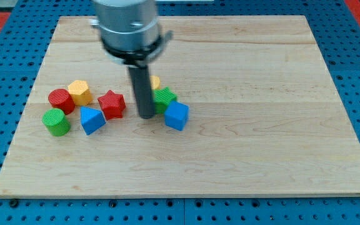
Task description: Slide the green star towards bottom center
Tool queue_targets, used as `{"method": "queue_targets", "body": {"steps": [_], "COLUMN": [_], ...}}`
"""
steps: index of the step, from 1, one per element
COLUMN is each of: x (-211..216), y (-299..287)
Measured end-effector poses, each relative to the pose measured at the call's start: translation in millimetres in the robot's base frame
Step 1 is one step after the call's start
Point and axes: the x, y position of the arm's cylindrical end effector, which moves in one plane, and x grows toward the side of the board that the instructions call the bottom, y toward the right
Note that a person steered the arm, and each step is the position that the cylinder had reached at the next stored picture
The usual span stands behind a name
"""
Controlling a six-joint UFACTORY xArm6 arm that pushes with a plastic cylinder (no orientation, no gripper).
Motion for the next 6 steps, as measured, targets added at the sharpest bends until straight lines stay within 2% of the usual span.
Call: {"method": "queue_targets", "body": {"steps": [2,3,4,5,6], "x": [-103.0,-90.6,-13.1,11.1,-8.9], "y": [-77.3,14.0,25.4,52.0,72.2]}}
